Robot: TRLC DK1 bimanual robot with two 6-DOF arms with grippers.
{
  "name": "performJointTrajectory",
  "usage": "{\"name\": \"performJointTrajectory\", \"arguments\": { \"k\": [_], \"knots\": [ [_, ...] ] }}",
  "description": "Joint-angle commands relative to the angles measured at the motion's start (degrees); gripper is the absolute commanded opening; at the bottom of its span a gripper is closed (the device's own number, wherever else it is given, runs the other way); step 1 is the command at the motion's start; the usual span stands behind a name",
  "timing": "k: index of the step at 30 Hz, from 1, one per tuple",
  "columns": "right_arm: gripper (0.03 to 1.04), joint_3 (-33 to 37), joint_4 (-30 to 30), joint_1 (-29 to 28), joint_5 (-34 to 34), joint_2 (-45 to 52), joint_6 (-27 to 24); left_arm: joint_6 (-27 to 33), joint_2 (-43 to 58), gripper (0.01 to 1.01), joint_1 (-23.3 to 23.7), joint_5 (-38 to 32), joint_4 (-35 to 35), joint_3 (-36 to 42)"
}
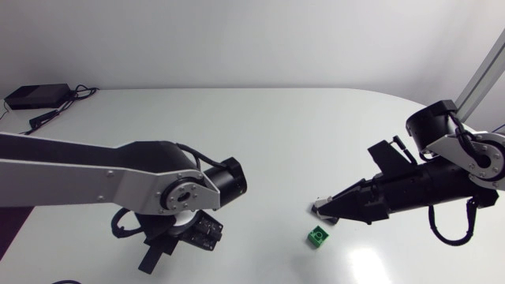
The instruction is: Separate the duplo bricks
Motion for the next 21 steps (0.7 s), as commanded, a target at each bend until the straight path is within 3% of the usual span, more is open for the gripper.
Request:
{"name": "performJointTrajectory", "arguments": {
  "k": [1,9,18,21],
  "knots": [
    [0.33,-1.92,0.25,-0.24,0.11,-0.66,-1.98,1.13,3.98,0.3,0.39,-1.45,-1.62,-0.2],
    [0.33,-2.36,0.25,-0.41,0.11,-0.66,-3.13,-1.16,12.6,0.29,-0.49,-7.61,4.7,-2.93],
    [0.33,-2.01,0.25,-0.41,0.11,-0.49,-3.3,-2.92,15.5,0.293,-1.81,-8.05,7.69,-3.01],
    [0.33,-1.66,0.25,-0.15,0.11,-0.4,-3.13,-3.35,15.58,0.454,-2.07,-7.69,7.69,-2.31]
  ]
}}
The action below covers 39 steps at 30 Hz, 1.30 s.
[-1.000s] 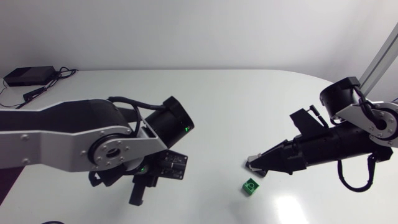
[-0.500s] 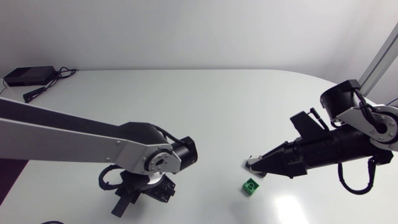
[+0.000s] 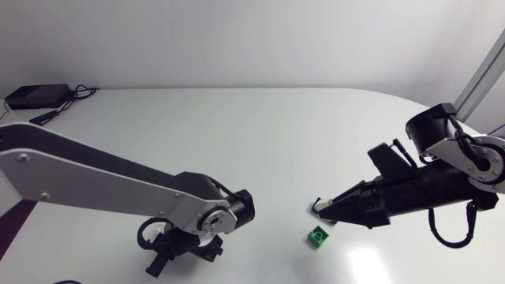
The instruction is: Separate the duplo bricks
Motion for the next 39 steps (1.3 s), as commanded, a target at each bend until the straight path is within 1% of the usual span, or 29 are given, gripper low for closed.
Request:
{"name": "performJointTrajectory", "arguments": {
  "k": [1,2,5,7,9,12,15,18,19,22,24,28,30,33,39],
  "knots": [
    [0.33,-0.83,0.16,-0.15,0.11,-0.29,-0.76,-1.54,2.43,0.549,-0.83,2.16,2.34,-0.37],
    [0.33,-0.74,0.16,-0.06,0.11,-0.29,-0.76,-1.8,2.51,0.641,-1.01,2.25,2.34,-0.28],
    [0.33,-0.74,0.16,-0.06,0.19,-0.11,-0.76,-2.24,2.69,0.849,-1.53,3.13,2.43,0.6],
    [0.33,-0.65,0.16,-0.06,0.19,-0.03,-0.76,-2.6,2.69,0.92,-1.88,4.27,2.34,1.3],
    [0.33,-0.65,0.16,0.02,0.19,0.06,-0.68,-3.21,2.69,0.962,-1.88,4.54,2.34,2.45],
    [0.33,-0.21,0.16,0.11,0.11,0.5,-0.5,-3.47,1.46,0.979,-1.27,6.29,2.25,5.0],
    [0.33,0.49,0.25,0.2,-0.07,1.73,-0.24,-4.53,-1.7,0.979,0.31,9.55,3.13,9.65],
    [0.33,1.72,0.33,-0.24,-1.56,3.66,0.29,-7.25,-5.22,0.977,2.69,15.79,5.68,14.14],
    [0.33,2.42,0.33,-0.77,-2.97,4.63,0.55,-8.4,-7.07,0.977,3.04,18.42,7.7,14.4],
    [0.33,5.06,-0.9,-2.96,-7.36,7.53,1.26,-11.65,-12.95,0.977,3.65,26.42,14.29,12.99],
    [0.33,7.08,-2.3,-4.28,-10.26,9.73,1.87,-13.58,-16.91,0.977,3.65,30.02,20.35,10.36],
    [0.33,10.69,-5.82,-6.3,-15.71,13.24,2.14,-18.06,-21.83,0.977,2.77,37.14,29.06,5.17],
    [0.33,11.83,-7.31,-6.57,-17.91,14.3,2.31,-19.65,-22.27,0.975,1.63,39.17,31.87,3.41],
    [0.33,12.88,-9.33,-6.48,-19.93,15.27,2.14,-21.84,-22.09,0.974,-0.21,39.78,37.49,1.13],
    [0.33,12.36,-9.6,-5.6,-20.11,15.53,2.05,-24.3,-20.69,0.972,-3.29,40.57,40.39,1.13]
  ]
}}
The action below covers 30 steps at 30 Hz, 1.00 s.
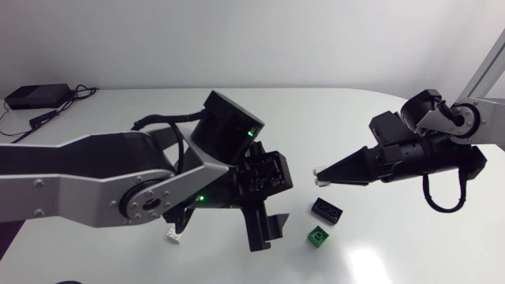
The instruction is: Separate the duplo bricks
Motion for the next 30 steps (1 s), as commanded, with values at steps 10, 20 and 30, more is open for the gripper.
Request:
{"name": "performJointTrajectory", "arguments": {
  "k": [10,20,30],
  "knots": [
    [0.33,-1.64,1.39,4.34,-0.28,2.07,0.78,-4.34,1.91,0.911,-1.41,1.08,3.71,1.47],
    [0.33,-2.87,4.37,5.75,1.04,2.86,2.1,-6.36,2.62,0.88,-2.56,1.26,5.56,4.46],
    [0.33,-3.14,5.69,6.8,1.56,2.6,3.16,-6.54,4.29,0.759,-3.87,1.26,5.91,4.72]
  ]
}}
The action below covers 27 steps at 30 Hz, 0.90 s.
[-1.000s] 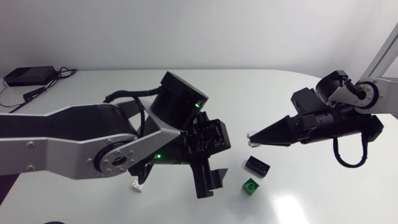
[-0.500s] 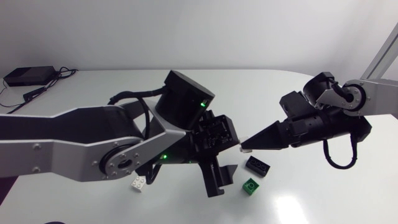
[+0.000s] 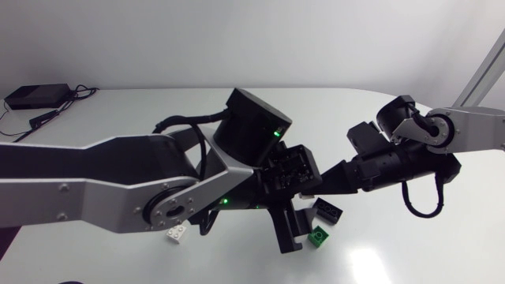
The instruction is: Separate the duplo bricks
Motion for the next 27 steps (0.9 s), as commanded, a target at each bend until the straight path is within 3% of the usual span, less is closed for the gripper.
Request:
{"name": "performJointTrajectory", "arguments": {
  "k": [1,5,7,11,25,27],
  "knots": [
    [0.33,-1.28,0.12,0.29,-0.14,0.57,1.36,-1.18,1.08,0.739,-0.36,0.67,0.64,1.29],
    [0.33,-1.45,0.12,0.38,-0.14,0.21,1.36,-1.18,1.16,0.589,-0.36,0.67,1.43,0.85],
    [0.33,-1.54,0.12,0.47,-0.14,0.13,1.36,-1.18,1.16,0.572,-0.36,0.67,1.43,1.03],
    [0.33,-1.54,0.12,0.47,-0.14,-0.49,1.63,-1.18,1.51,0.321,-0.44,0.67,1.43,1.11],
    [0.36,-1.72,0.21,0.29,-0.32,-1.46,1.71,0.93,2.57,0.3,-1.41,0.58,-1.21,0.94],
    [0.42,-1.72,0.21,0.2,-0.32,-1.63,1.71,1.63,2.13,0.292,-1.41,0.49,-2.17,0.67]
  ]
}}
